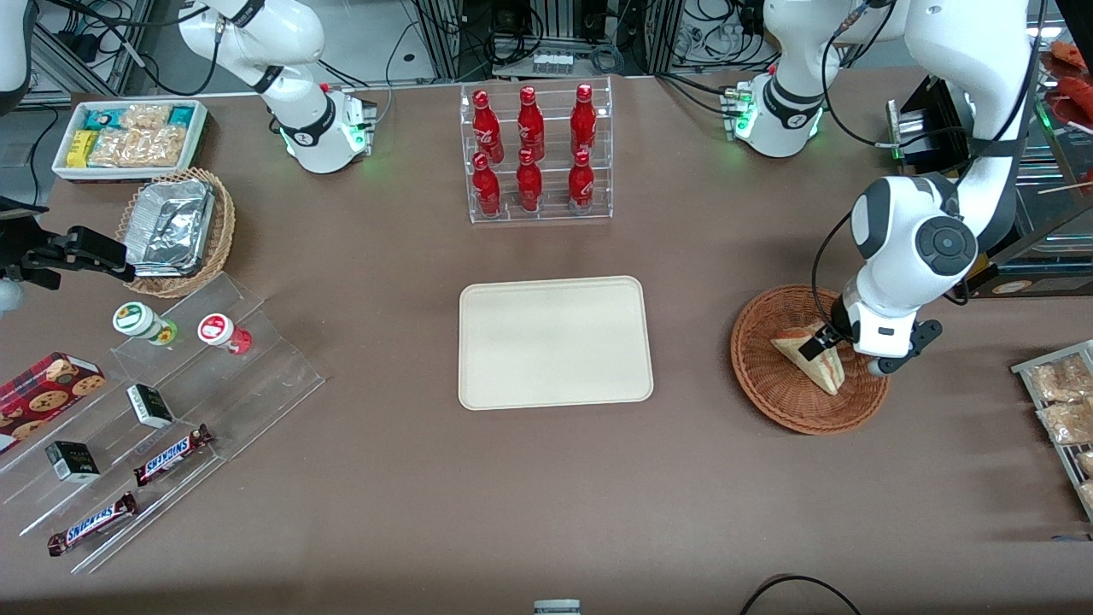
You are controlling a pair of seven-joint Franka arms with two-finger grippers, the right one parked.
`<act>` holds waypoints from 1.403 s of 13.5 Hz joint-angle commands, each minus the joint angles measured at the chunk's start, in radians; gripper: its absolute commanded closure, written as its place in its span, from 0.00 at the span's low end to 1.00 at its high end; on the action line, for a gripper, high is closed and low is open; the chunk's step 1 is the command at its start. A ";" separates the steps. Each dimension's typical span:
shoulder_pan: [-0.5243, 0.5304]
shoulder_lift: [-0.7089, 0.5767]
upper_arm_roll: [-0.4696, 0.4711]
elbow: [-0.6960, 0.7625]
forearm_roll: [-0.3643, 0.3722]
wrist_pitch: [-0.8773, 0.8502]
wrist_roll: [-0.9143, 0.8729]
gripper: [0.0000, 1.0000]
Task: Place sandwich from basket to tray
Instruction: 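Lower the left gripper onto the sandwich in the basket and close it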
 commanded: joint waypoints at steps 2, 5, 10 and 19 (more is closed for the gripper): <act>-0.003 0.021 0.000 -0.005 0.002 0.021 -0.027 0.00; -0.003 0.036 0.000 -0.008 0.000 0.023 -0.029 0.01; -0.003 0.049 0.000 -0.020 -0.033 0.026 -0.038 0.80; -0.022 -0.037 -0.009 0.056 -0.021 -0.154 -0.007 1.00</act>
